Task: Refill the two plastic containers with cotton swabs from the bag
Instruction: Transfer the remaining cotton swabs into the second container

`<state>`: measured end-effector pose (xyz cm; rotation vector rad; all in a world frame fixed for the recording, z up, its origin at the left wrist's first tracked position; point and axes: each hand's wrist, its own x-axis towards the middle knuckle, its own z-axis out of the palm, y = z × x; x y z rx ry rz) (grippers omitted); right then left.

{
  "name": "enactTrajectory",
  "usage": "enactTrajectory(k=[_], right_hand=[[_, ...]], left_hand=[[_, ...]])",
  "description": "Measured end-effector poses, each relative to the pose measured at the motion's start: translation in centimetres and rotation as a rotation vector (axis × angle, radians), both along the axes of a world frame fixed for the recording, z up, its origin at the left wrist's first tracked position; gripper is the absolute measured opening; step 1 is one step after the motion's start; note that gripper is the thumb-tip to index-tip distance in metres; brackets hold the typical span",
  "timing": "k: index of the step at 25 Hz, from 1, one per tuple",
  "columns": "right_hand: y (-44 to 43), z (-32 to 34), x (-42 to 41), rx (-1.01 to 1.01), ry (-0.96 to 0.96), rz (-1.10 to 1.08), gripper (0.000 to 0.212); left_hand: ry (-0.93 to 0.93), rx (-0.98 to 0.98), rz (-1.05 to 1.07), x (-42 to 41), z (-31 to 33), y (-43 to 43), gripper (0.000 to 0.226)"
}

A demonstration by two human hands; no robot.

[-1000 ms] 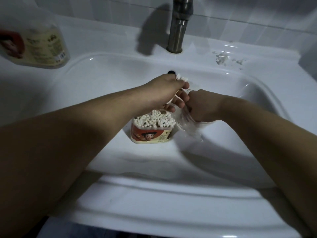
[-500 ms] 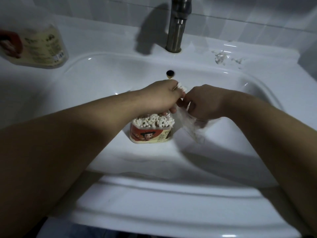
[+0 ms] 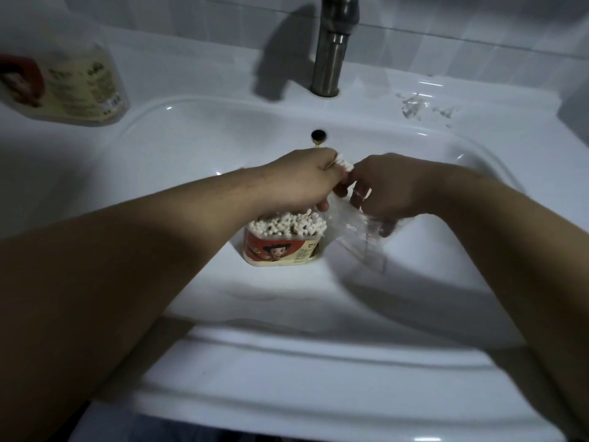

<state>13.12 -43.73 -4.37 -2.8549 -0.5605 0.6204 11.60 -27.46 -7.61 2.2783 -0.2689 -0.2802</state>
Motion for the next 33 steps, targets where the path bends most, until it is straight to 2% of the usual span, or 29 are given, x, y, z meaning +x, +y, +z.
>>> enactTrajectory(k=[2,5,7,10,12,13,16,19,24,26,29,33], right_hand=[[-0.3,0.1,0.1,0.234,0.023,-0.131,0.031],[-0.7,0.0,0.7,0.427,-0.131,-0.179,0.022],[-0.8,-0.3,1.1,0.598,-0.181,-0.226,0.023],[-0.5,-0.3,1.3,0.946,-0.1,-0.388,0.016],[-0.4,-0.4,1.4,1.055,-0.105,-0.403,0.014],[-0.3,-0.4,1.4,1.049,-0.138,-0.391,0.014],[-0.3,-0.5,1.2,0.843,-0.311,-0.314,0.018],[0.0,-0.6,0.8,0.753,-0.422,-0.258,0.026],[0.0,-1.2,1.4,0.783,-0.381,-0.261,0.029],[0.2,-1.3,1.1,0.815,-0.299,-0.203,0.036],[0.7,-1.2,0.6,0.749,-0.253,-0.118,0.043],[0.2,0.1,0.5,0.801,-0.277,-0.3,0.031]], left_hand=[[0.006,0.051,-0.008,0.0,0.0,-0.1,0.023],[0.049,-0.033,0.037,0.1,-0.1,-0.1,0.022],[0.111,-0.165,0.089,0.2,-0.3,-0.2,0.023],[0.238,-0.424,0.132,0.1,-0.2,-0.3,0.03],[0.293,-0.543,0.143,0.0,0.0,-0.4,0.033],[0.32,-0.597,0.153,-0.1,0.1,-0.3,0.033],[0.387,-0.706,0.192,-0.3,0.7,-0.3,0.029],[0.363,-0.684,0.206,-0.3,0.9,-0.1,0.019],[0.349,-0.69,0.248,0.3,0.8,-0.1,0.018],[0.352,-0.682,0.24,0.3,0.7,-0.1,0.017],[0.357,-0.652,0.244,0.2,0.5,-0.2,0.019],[0.362,-0.654,0.338,0.4,0.8,-0.2,0.017]])
